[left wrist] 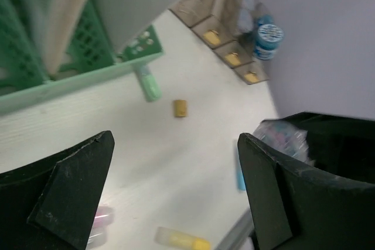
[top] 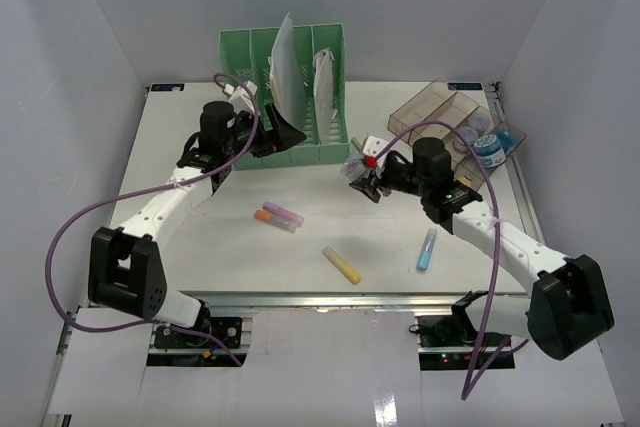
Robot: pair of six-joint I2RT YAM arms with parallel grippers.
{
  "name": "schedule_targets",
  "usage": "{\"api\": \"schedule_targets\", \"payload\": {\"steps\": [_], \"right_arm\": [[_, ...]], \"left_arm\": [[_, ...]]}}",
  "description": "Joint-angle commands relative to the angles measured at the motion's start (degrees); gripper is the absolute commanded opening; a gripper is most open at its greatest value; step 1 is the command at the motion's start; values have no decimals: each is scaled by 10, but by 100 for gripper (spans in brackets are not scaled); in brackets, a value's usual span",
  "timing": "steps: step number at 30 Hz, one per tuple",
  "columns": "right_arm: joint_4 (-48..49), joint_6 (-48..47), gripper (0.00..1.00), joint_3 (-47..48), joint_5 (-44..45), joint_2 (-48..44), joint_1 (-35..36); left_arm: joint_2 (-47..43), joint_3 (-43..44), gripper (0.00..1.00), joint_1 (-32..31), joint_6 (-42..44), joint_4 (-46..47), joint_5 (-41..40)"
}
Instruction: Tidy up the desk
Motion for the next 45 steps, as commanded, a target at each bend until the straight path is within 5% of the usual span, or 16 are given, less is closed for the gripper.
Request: {"api": "schedule_targets", "payload": {"steps": [1,10,20,33,45], "right_arm": [[19,26,18,-16,9,-12,-110],[16,53,20,92,15,136,-330],[-7,17,25,199,64,282,-367],[-64,-26,38,210,6,316,-411],[-114,-56,98,219,1,309,-416]], "left_arm": [[-108,-41,98,6,154,-90,-110],[-218,-163,98,6,223,-86,-152],[-241,-172,98,6,230,-87,-158],[-223,-173,98,6,231,-90,-156],[-214,-175,98,7,231,-90,-148]]}}
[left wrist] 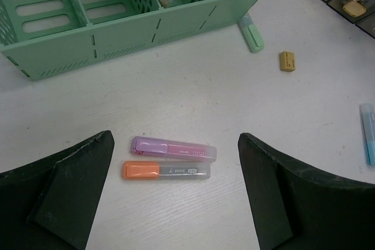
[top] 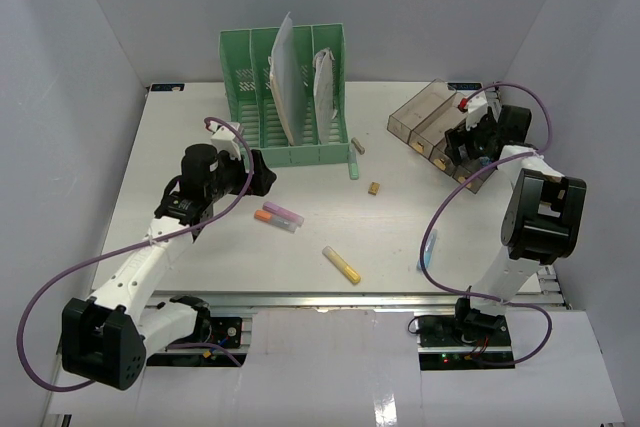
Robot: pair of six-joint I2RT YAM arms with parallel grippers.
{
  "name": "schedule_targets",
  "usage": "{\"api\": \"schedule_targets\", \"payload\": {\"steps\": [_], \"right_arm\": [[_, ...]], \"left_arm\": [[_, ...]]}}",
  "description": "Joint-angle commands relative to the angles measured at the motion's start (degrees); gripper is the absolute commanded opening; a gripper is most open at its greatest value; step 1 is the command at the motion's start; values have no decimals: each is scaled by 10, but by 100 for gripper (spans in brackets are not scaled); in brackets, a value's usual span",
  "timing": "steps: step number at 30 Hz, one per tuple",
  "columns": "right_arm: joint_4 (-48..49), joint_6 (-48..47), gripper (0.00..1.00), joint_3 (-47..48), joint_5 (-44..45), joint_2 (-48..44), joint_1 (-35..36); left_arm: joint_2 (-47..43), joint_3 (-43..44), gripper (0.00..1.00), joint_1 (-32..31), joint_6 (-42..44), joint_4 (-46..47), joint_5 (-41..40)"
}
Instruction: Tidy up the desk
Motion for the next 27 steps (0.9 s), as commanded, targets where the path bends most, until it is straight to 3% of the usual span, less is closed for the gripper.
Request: {"api": "schedule_targets", "payload": {"steps": [1,2,8,15,18,22,27], "right_arm": [[-22,-4,95,13,-20,-22,0],[-22,-1,90,12,-22,-30,0],[-56,27,90,4,-59,-96,2],[-162,23,90,-55,-224,-202,19],[-227,6,90,-90,-283,-235,53],[-212,5,90,-152,-285,-278,96],[-209,32,90,-159,-302,-307,105]], "left_arm": [[1,-1,98,0,7,2,5],[2,-1,98,0,6,3,6],[30,-4,98,0,-35,4,4],[93,-12,98,2,-132,-4,58],[108,-14,90,2,-189,-47,59],[106,-16,78,1,-287,-99,14],[104,-22,58,-8,-414,-150,-21]]}}
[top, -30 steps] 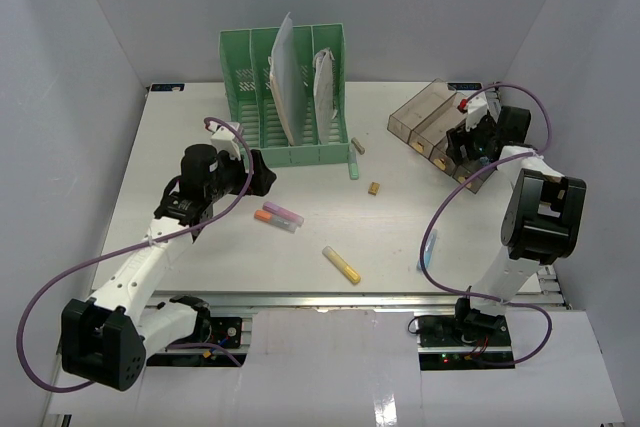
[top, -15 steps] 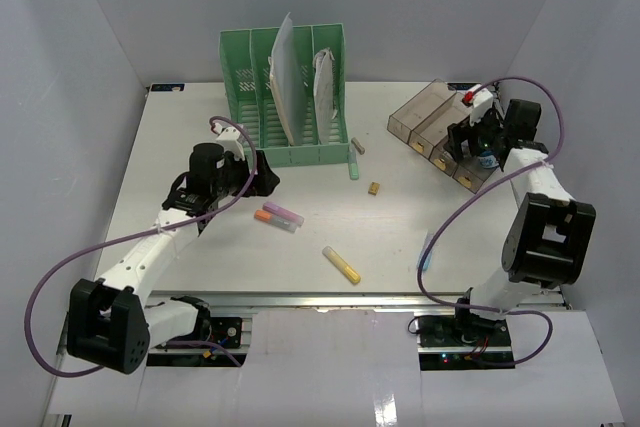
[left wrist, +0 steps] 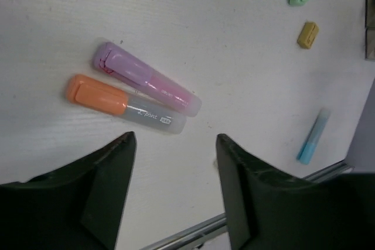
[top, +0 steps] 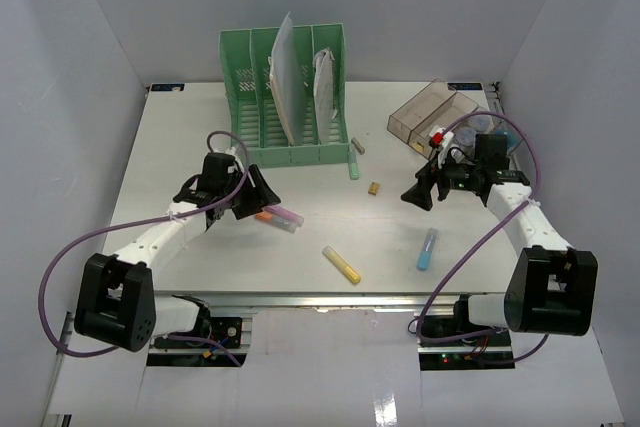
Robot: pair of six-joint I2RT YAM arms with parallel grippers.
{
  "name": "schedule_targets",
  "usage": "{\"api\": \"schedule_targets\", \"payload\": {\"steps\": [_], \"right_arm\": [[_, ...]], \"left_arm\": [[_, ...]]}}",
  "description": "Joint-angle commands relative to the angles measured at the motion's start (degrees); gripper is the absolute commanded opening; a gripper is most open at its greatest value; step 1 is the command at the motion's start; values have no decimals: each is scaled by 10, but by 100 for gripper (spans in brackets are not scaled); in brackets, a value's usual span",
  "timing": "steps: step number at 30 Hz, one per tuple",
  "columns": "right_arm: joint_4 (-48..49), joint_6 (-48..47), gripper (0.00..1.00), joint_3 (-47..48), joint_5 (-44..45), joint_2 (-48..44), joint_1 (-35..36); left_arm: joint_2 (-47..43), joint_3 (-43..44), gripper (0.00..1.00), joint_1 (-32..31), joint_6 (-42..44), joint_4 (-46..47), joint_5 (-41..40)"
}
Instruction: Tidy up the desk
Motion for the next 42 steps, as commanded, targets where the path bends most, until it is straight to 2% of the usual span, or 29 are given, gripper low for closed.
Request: {"api": "schedule_targets", "payload": {"steps": [1,6,20,31,42], "right_arm": [[3,18,90,1,-45,-39,0],[18,20,90,-14,-39,-60,0],[22,14,90,-25,-48,-86,0],[23,16,90,-29,-59,-98,-1],[17,14,90,-29,-70,-100,-1]], "left_arm": [[3,5,56,-12,-150,-76,-45],[76,62,54,-33,-196,-155,-53],[207,149,60,-53,-209,-224,-74],[257,209,61,-57,-196,-269,-112],[303,215,66,-57,-199,-279,-115]]}}
